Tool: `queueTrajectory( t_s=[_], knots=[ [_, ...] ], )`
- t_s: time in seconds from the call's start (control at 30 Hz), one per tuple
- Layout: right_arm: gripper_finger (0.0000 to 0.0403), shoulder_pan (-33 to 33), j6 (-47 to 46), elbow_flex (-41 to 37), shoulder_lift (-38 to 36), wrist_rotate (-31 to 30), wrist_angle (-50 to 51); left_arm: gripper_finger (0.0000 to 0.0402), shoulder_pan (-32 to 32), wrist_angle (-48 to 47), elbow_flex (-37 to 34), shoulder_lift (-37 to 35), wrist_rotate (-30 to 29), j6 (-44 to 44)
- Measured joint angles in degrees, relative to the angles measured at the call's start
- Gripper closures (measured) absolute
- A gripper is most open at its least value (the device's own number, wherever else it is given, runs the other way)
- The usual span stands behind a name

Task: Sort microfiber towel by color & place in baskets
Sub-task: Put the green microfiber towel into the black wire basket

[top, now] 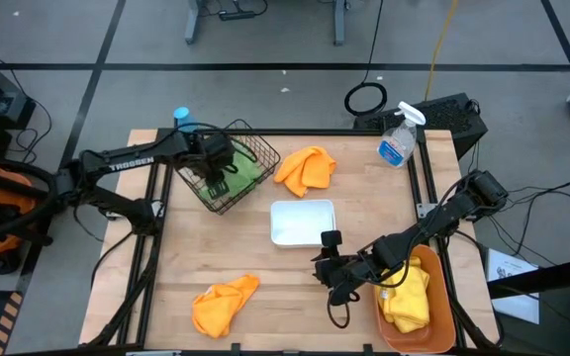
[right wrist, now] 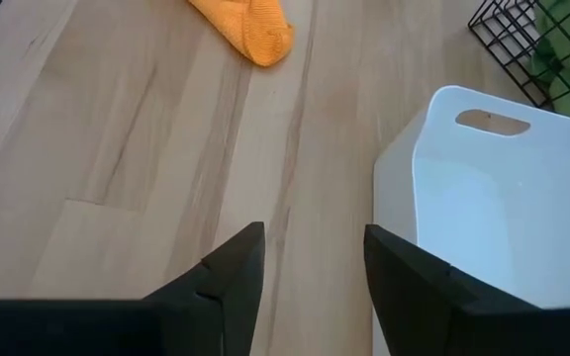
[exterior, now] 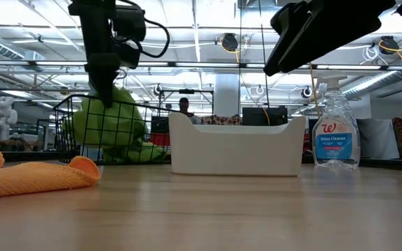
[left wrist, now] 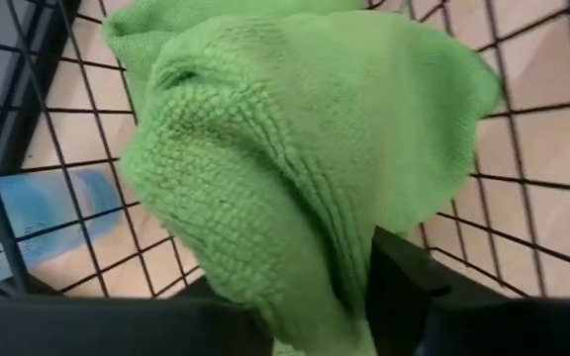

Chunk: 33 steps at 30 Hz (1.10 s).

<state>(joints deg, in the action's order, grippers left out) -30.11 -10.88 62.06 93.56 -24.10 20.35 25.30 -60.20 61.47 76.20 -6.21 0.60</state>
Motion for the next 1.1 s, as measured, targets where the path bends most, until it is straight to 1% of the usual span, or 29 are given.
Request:
queueTrajectory(
  t_s=[0.17, 0.27, 0.5, 0.63, 0.7, 0.83, 0.97, 1.03, 1.1],
  knots=[
    [0.0239, 0.0, 2.0, 0.0, 0.0, 0.1, 0.1, 0.0219, 0.1, -0.8, 0.0, -2.7, 0.8, -0.7],
    [0.0239, 0.2, 2.8, 0.0, 0.0, 0.1, 0.0, 0.0197, 0.1, -0.8, 0.0, -5.0, -0.8, -1.2],
    [0.0239, 1.6, 3.0, 0.0, 0.0, 0.1, -0.3, 0.0189, 0.1, -0.7, 0.0, -9.9, -1.2, -0.7],
    [0.0239, 2.7, 3.0, 0.0, 0.0, 0.1, -2.0, 0.0192, -1.4, 0.2, 0.0, -11.6, 2.7, 0.5],
    [0.0239, 3.2, 3.2, 0.0, 0.0, 0.1, -2.9, 0.0199, -3.3, 2.5, -0.6, -11.8, 2.6, 0.5],
    [0.0239, 4.6, 4.5, 0.0, 0.0, 0.1, -4.3, 0.0231, -5.3, 8.5, -5.3, -10.8, -2.4, 0.3],
    [0.0239, 5.8, 5.9, 0.0, 0.0, 0.1, -6.0, 0.0286, -4.9, 11.7, -11.2, -9.4, -8.3, 2.1],
    [0.0239, 6.3, 6.5, 0.0, 0.0, 0.1, -6.0, 0.0317, -3.6, 15.2, -13.9, -9.2, -9.3, 3.2],
    [0.0239, 6.9, 7.1, 0.0, 0.0, 0.2, -6.0, 0.0347, -2.5, 18.6, -16.3, -9.2, -8.6, 3.4]
  ],
)
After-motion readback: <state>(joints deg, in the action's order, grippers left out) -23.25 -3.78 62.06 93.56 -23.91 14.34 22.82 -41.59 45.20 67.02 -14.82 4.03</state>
